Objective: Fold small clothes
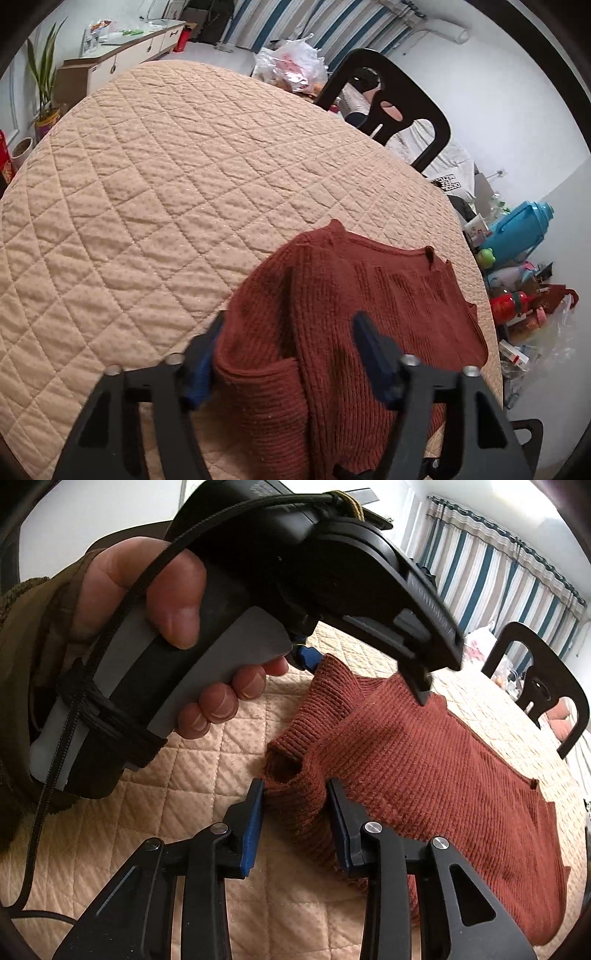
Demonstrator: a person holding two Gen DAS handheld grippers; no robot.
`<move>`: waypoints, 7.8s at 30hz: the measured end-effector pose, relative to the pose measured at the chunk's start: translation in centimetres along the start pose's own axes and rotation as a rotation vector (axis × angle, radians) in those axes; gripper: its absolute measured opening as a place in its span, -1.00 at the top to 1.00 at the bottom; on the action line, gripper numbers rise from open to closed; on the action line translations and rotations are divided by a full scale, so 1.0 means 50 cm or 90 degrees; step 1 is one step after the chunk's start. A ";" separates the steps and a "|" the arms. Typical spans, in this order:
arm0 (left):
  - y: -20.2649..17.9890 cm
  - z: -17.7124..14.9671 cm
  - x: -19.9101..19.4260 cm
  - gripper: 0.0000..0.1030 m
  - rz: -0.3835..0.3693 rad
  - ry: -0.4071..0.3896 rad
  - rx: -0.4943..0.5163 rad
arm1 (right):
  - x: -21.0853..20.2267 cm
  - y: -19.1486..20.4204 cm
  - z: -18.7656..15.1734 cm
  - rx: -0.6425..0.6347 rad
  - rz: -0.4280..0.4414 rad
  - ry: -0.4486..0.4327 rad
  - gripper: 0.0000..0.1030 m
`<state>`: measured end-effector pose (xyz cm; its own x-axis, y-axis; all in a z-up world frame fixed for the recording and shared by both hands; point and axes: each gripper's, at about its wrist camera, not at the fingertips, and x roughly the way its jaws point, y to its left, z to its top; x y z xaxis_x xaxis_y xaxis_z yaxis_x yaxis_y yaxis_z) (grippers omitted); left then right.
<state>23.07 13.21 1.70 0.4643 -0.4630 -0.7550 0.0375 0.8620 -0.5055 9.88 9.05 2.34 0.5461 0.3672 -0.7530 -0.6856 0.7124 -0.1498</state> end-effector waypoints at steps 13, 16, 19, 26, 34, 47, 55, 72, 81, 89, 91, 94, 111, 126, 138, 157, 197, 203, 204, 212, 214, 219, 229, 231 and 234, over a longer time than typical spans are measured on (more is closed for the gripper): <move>-0.011 0.001 0.013 0.14 0.037 0.016 0.004 | 0.003 -0.011 0.000 0.011 -0.002 -0.003 0.47; -0.007 0.004 0.014 0.32 0.046 0.016 -0.008 | 0.002 -0.013 -0.002 0.015 -0.001 -0.004 0.50; -0.006 0.004 0.014 0.41 0.049 0.016 -0.008 | 0.003 -0.016 -0.002 0.017 -0.002 -0.005 0.53; -0.021 0.007 0.014 0.70 0.058 0.016 0.002 | 0.003 -0.035 -0.003 0.032 -0.004 -0.013 0.69; -0.032 0.010 0.000 0.72 0.051 0.006 -0.005 | -0.011 -0.058 -0.004 0.048 0.002 -0.034 0.74; -0.122 0.028 -0.034 0.72 0.045 -0.024 0.026 | -0.086 -0.125 -0.012 0.110 -0.012 -0.100 0.77; -0.207 0.044 -0.025 0.72 0.019 -0.040 0.040 | -0.135 -0.206 -0.036 0.167 -0.033 -0.131 0.77; -0.396 0.041 0.075 0.73 -0.014 -0.012 0.101 | -0.215 -0.346 -0.122 0.272 -0.064 -0.144 0.77; -0.471 0.037 0.128 0.76 -0.026 0.004 0.126 | -0.239 -0.385 -0.171 0.307 -0.075 -0.133 0.78; -0.514 0.023 0.191 0.76 -0.030 0.037 0.136 | -0.235 -0.430 -0.210 0.359 -0.064 -0.109 0.78; -0.521 0.015 0.203 0.76 -0.020 0.046 0.142 | -0.233 -0.439 -0.225 0.370 -0.055 -0.100 0.78; -0.531 0.002 0.222 0.76 0.004 0.065 0.160 | -0.224 -0.448 -0.239 0.387 -0.020 -0.083 0.78; -0.500 0.008 0.198 -0.06 -0.013 0.050 0.140 | -0.163 -0.540 -0.274 0.534 0.214 -0.062 0.28; -0.434 0.005 0.107 -0.14 -0.028 -0.001 0.111 | -0.111 -0.592 -0.260 0.600 0.356 -0.066 0.01; -0.396 -0.006 0.056 -0.19 -0.034 -0.031 0.097 | -0.071 -0.641 -0.237 0.639 0.396 -0.056 -0.03; -0.349 -0.048 0.072 -0.20 -0.022 -0.005 0.057 | -0.119 -0.653 -0.208 0.593 0.266 -0.069 0.67; -0.368 -0.115 0.119 -0.34 0.056 0.014 0.113 | -0.172 -0.595 -0.251 0.332 -0.056 0.004 0.09; -0.405 -0.136 0.089 -0.56 0.118 -0.058 0.201 | -0.215 -0.574 -0.226 0.322 -0.086 -0.030 0.08; -0.412 -0.141 0.085 -0.60 0.125 -0.071 0.217 | -0.222 -0.568 -0.222 0.317 -0.084 -0.044 0.08; -0.442 -0.169 0.081 -0.62 0.140 -0.097 0.291 | -0.165 -0.552 -0.247 0.295 -0.070 0.011 0.03; -0.445 -0.173 0.081 -0.62 0.163 -0.109 0.310 | -0.171 -0.565 -0.255 0.313 -0.056 0.007 -0.04; -0.441 -0.180 0.074 -0.63 0.161 -0.116 0.320 | -0.195 -0.578 -0.265 0.352 -0.030 -0.003 -0.04; -0.438 -0.175 0.079 -0.81 0.154 -0.121 0.319 | -0.197 -0.622 -0.268 0.438 0.003 -0.025 -0.44; -0.438 -0.174 0.079 -0.82 0.150 -0.120 0.316 | -0.188 -0.630 -0.273 0.456 0.017 -0.016 -0.44; -0.442 -0.176 0.080 -0.83 0.151 -0.121 0.321 | -0.181 -0.628 -0.276 0.456 0.017 -0.014 -0.44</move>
<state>16.31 -9.49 6.18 0.6601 -0.2401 -0.7118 0.3078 0.9508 -0.0353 19.82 -24.90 5.03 0.5480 0.3971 -0.7363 -0.2186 0.9175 0.3322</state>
